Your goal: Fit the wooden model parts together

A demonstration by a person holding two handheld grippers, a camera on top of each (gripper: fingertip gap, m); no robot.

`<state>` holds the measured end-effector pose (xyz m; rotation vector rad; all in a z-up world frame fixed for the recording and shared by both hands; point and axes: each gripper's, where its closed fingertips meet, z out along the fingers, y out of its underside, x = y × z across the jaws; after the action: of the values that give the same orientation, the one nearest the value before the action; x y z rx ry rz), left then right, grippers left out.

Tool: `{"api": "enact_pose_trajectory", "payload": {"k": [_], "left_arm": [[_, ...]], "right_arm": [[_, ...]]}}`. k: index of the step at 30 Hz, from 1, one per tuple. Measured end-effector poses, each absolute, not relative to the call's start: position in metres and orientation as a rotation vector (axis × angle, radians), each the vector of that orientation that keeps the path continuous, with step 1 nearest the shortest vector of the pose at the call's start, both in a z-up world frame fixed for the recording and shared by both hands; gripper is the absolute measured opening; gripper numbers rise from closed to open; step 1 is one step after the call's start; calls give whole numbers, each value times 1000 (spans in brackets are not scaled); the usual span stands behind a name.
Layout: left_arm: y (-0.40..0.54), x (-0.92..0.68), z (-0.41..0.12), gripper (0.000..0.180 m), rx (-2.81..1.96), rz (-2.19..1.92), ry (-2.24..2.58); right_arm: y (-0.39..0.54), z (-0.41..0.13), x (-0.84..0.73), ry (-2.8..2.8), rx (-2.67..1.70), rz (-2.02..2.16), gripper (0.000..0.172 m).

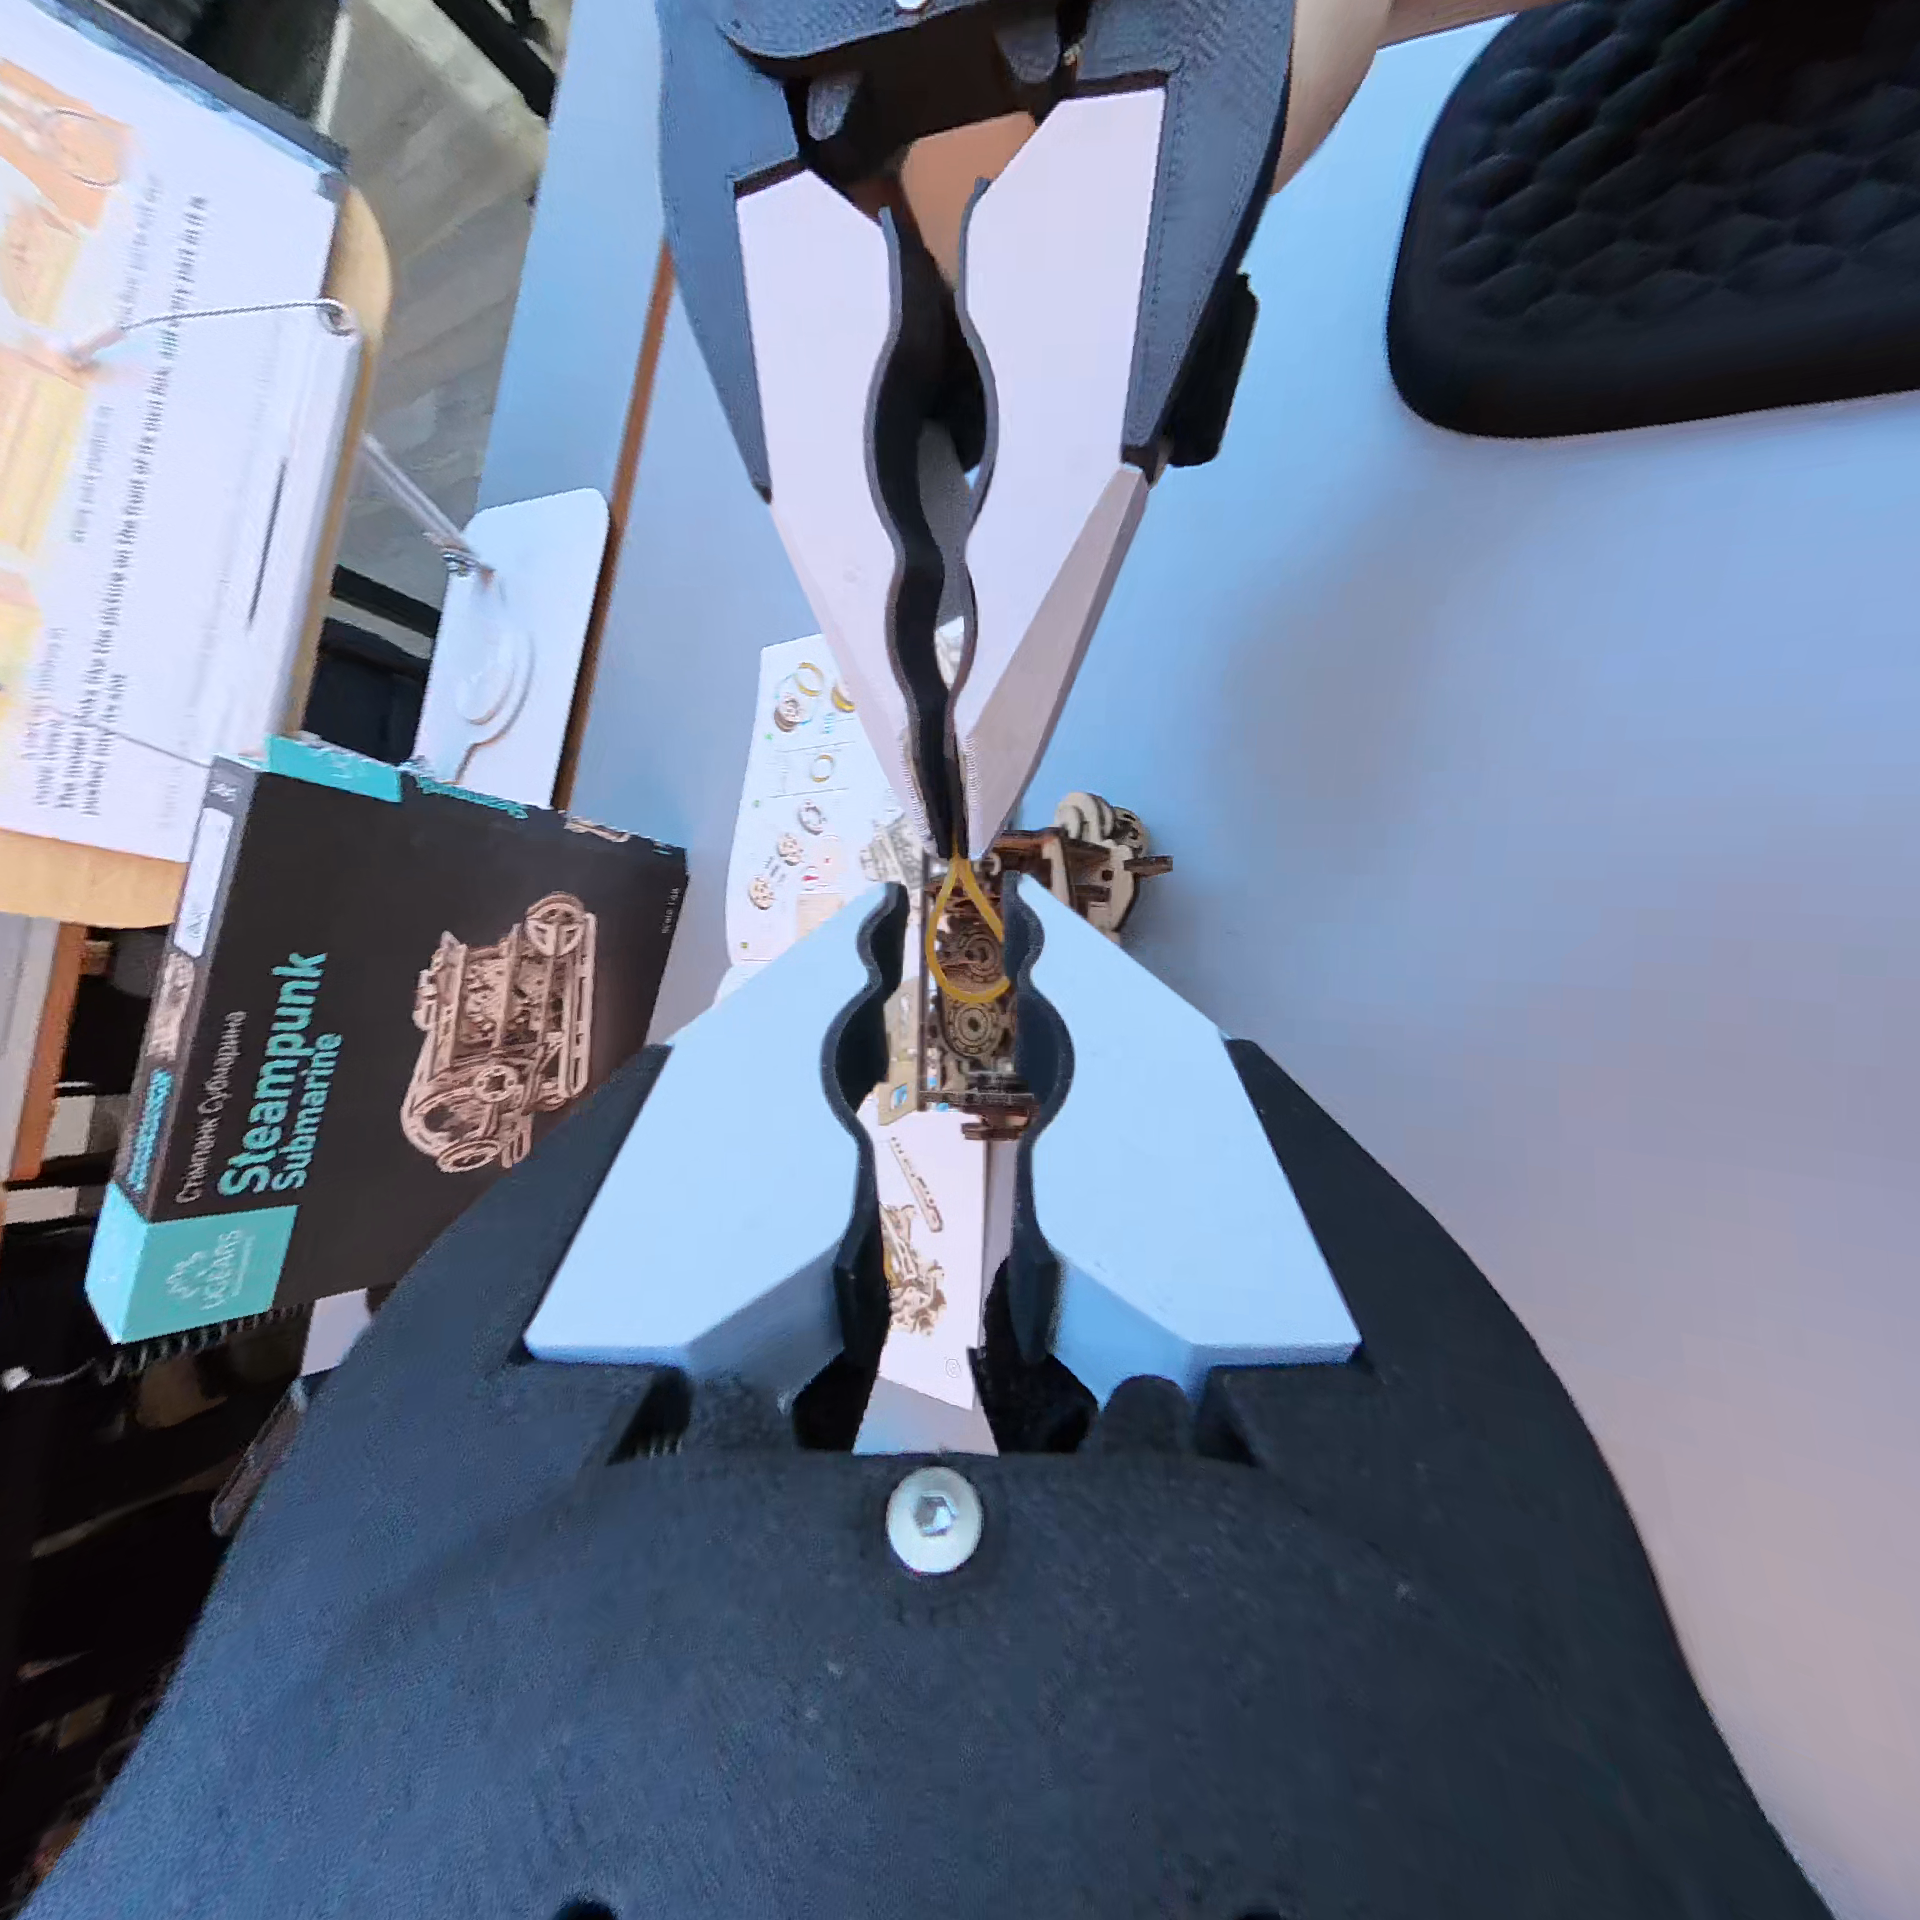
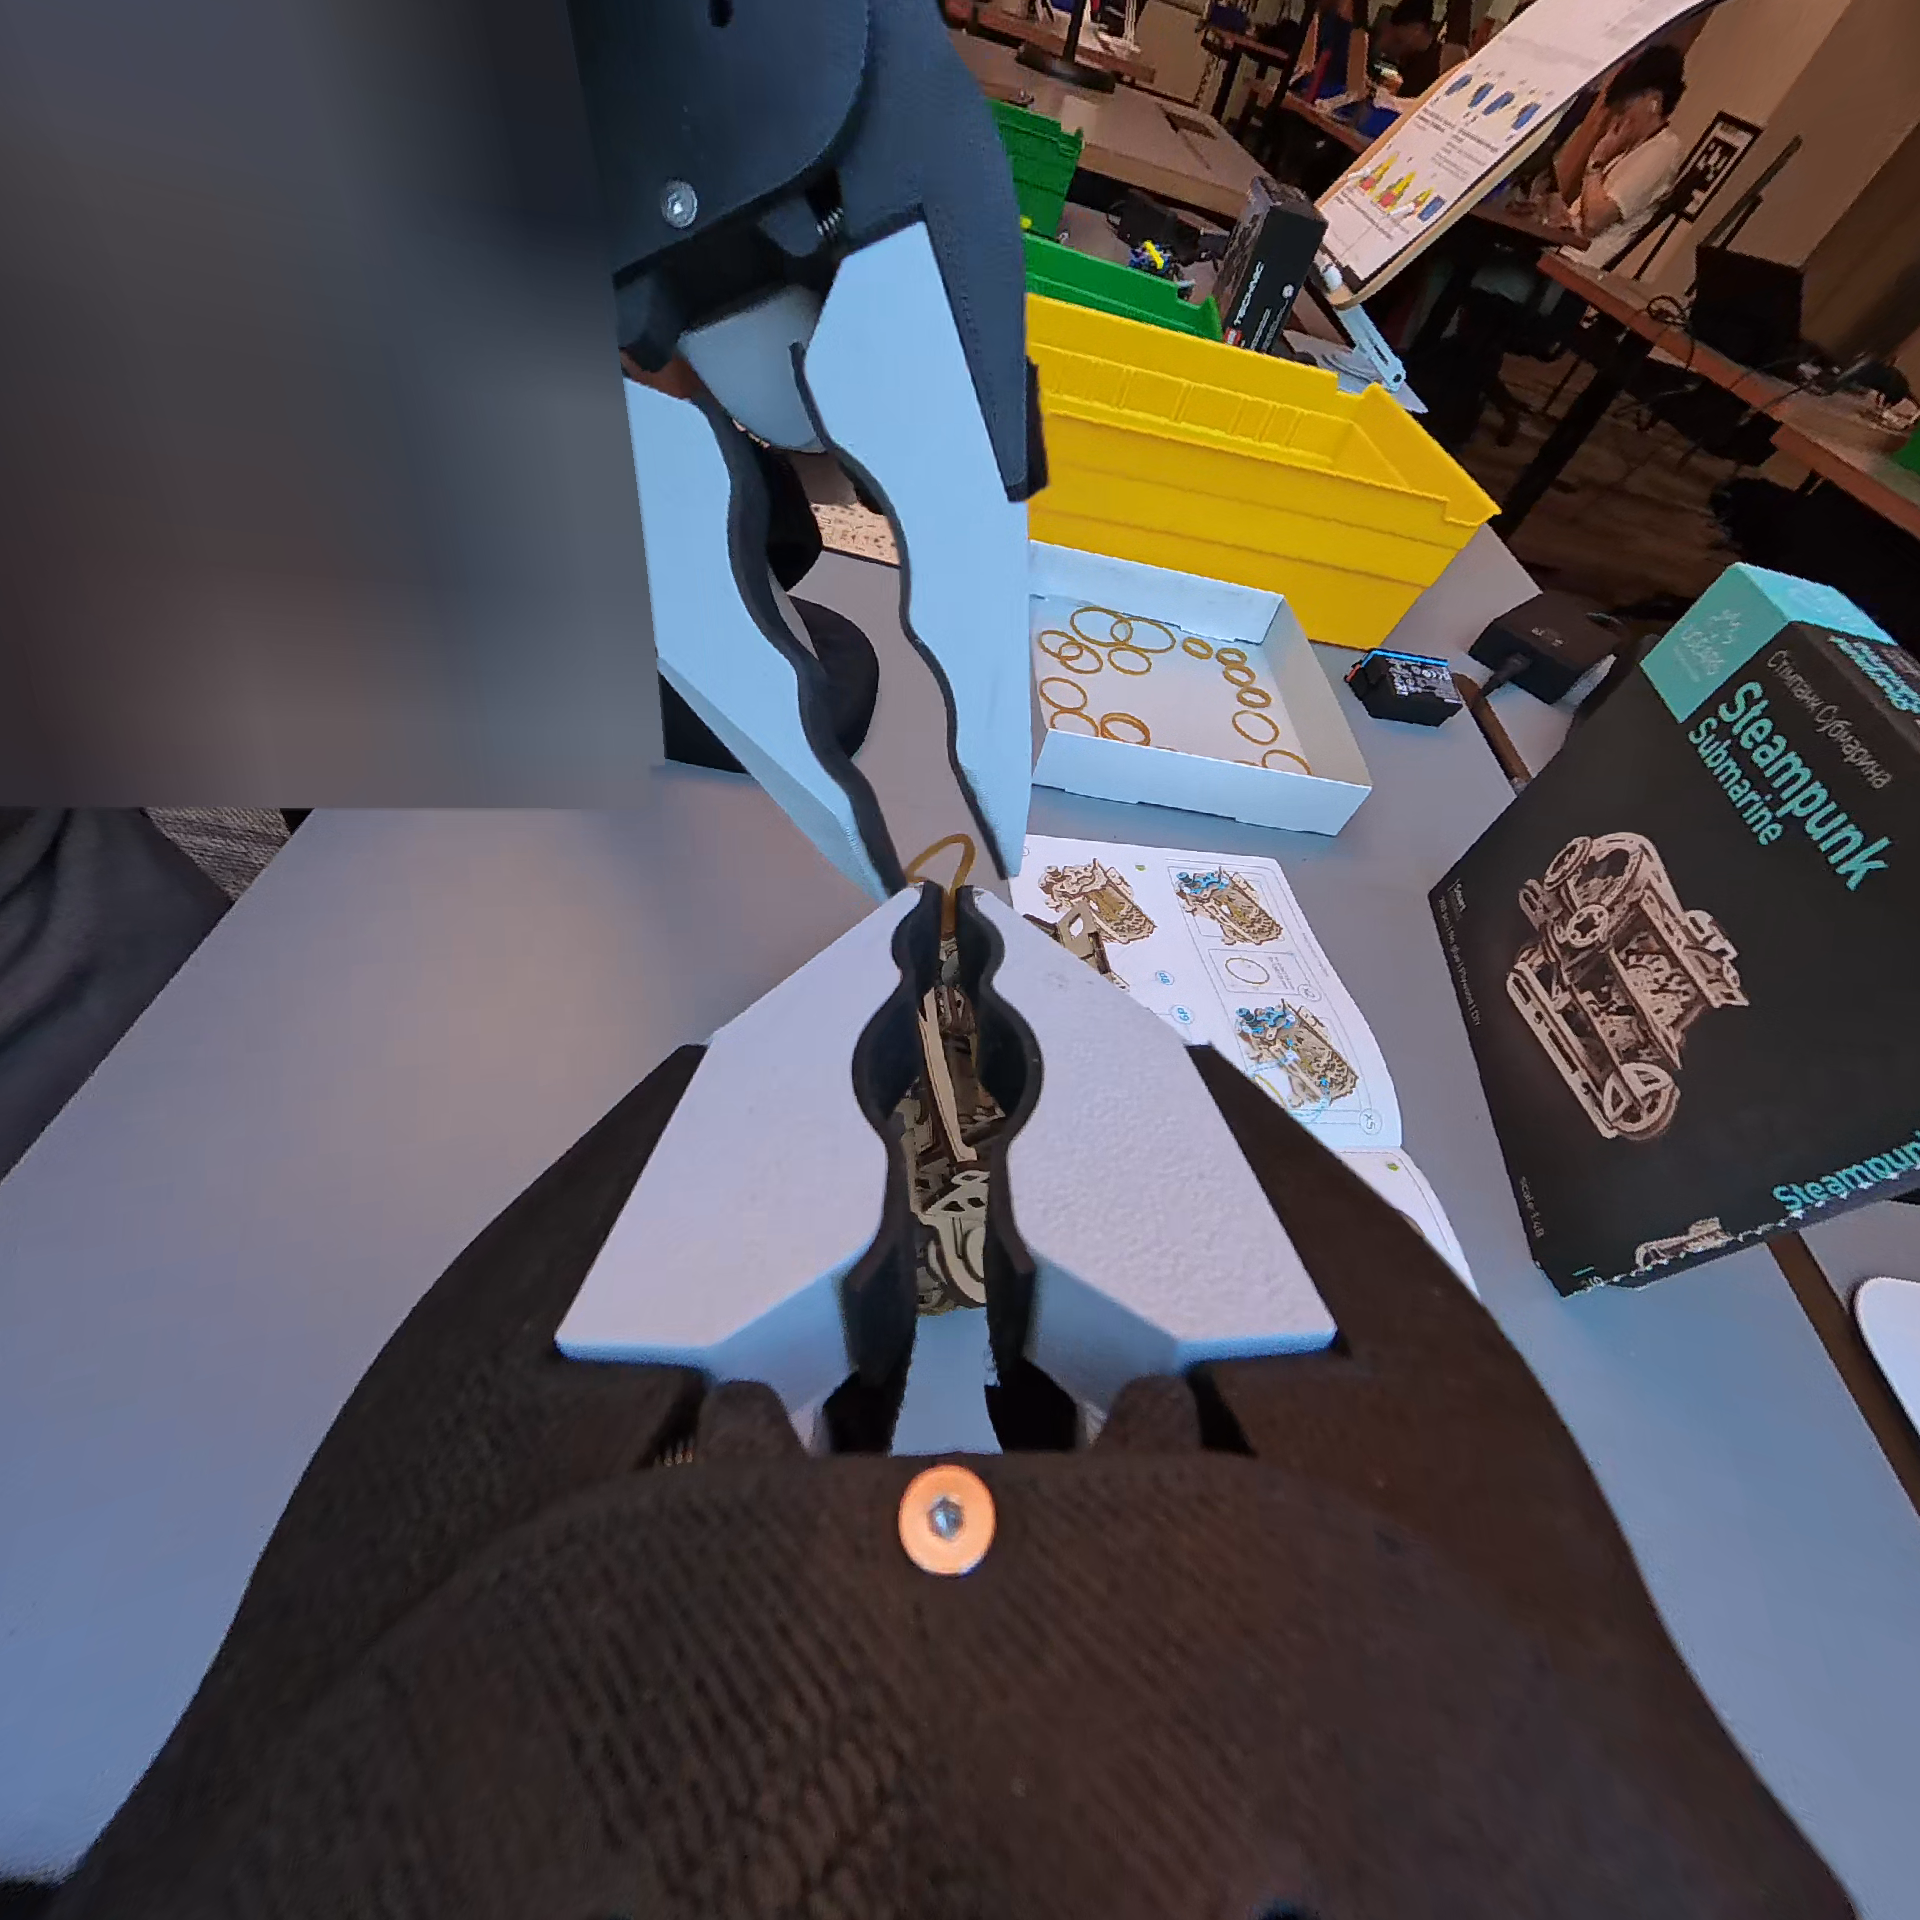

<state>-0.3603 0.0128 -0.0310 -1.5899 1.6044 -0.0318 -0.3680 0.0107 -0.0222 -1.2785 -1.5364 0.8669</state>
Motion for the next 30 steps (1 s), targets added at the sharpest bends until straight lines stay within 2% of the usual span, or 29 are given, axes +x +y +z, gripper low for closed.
{"api": "enact_pose_trajectory", "payload": {"k": [1, 9, 14, 30], "left_arm": [[13, -360, -31, 16, -1588, -30, 1593], [17, -357, -30, 9, -1582, -56, 1551], [16, -356, -32, 13, -1607, -95, 1561], [16, -356, -37, 7, -1610, -89, 1590]], "right_arm": [[11, -22, -368, -1528, -1285, 880, 0], [13, -16, -366, -1486, -1305, 929, 0], [14, -20, -365, -1512, -1294, 883, 0], [14, -22, -366, -1529, -1288, 854, 1]]}}
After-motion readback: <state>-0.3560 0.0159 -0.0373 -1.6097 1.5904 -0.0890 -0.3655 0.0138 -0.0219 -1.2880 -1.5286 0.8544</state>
